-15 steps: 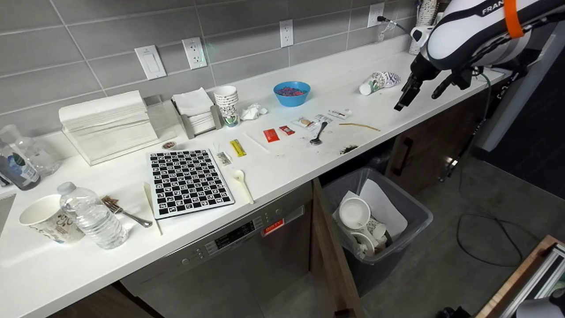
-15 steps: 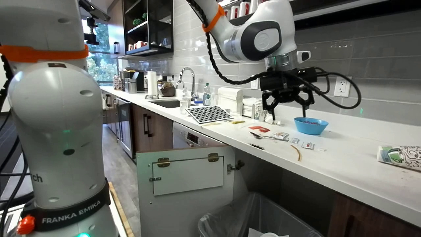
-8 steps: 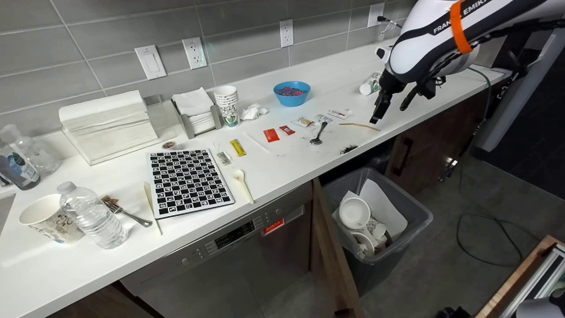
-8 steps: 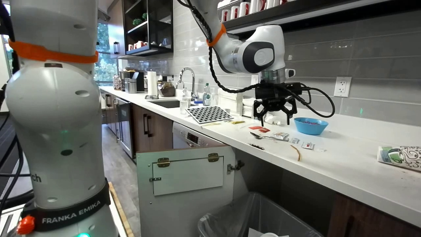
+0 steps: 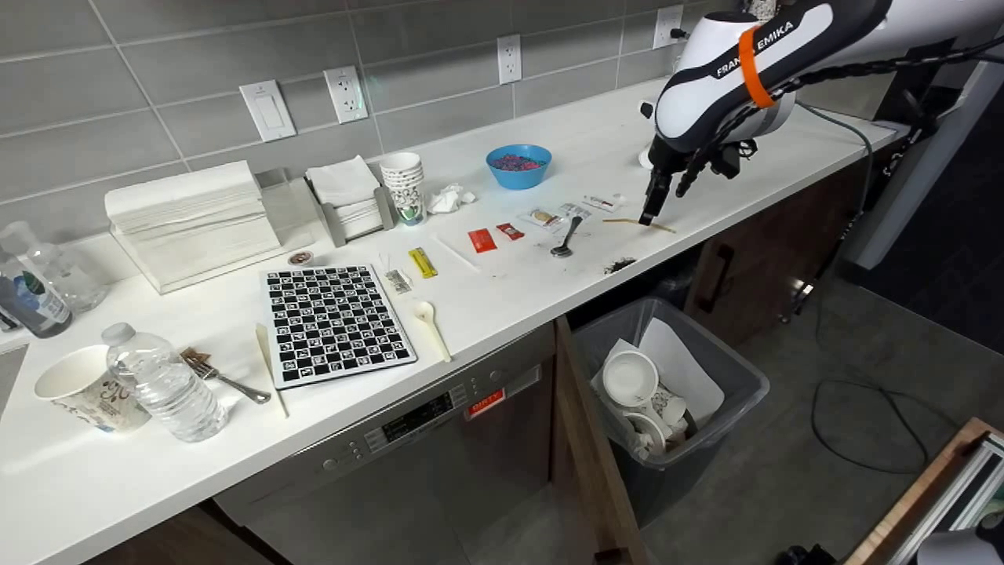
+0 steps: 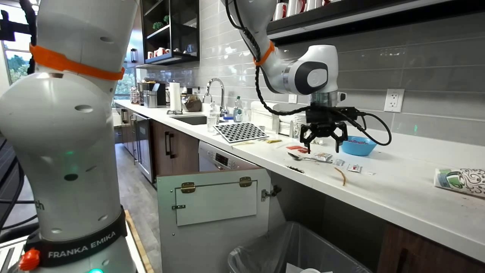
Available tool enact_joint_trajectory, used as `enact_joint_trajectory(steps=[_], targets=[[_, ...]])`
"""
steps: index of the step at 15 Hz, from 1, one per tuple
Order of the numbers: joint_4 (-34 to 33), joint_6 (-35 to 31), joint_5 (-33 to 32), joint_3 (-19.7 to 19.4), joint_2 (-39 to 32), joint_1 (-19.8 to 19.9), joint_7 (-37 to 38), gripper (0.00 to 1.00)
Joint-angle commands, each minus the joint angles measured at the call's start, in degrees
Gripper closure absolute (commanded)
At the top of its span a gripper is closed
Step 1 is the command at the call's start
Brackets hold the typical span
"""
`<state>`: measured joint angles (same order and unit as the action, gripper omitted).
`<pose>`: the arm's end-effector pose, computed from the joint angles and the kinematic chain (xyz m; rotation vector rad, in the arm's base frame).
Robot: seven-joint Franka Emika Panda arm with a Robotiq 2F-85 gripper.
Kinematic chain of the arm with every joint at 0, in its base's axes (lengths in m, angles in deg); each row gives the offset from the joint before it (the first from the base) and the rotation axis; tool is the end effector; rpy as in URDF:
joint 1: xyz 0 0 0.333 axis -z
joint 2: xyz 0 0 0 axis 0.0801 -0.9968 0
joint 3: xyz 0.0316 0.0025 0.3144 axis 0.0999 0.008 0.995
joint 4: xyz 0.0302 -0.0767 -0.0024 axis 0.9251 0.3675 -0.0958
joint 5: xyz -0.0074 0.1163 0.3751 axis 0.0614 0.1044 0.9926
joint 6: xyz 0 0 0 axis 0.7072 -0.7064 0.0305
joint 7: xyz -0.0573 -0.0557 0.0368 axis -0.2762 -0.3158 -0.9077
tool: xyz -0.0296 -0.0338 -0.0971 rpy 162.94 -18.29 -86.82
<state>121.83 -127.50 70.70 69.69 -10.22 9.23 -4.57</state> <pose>0.6123 -0.0850 0.3364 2.8501 1.0311 0.3390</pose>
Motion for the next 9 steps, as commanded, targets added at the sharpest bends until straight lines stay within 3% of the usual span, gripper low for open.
enact_joint_trajectory(steps=[1,8,9], targets=[[-5.8,1.6,0.3,2.0,-5.2,3.7,-2.6,0.00],[-8.7,-1.9,1.5,5.3,-10.6,8.2,-5.8,0.01],[-8.8,-2.3,1.5,5.7,-11.1,8.5,-5.9,0.06]])
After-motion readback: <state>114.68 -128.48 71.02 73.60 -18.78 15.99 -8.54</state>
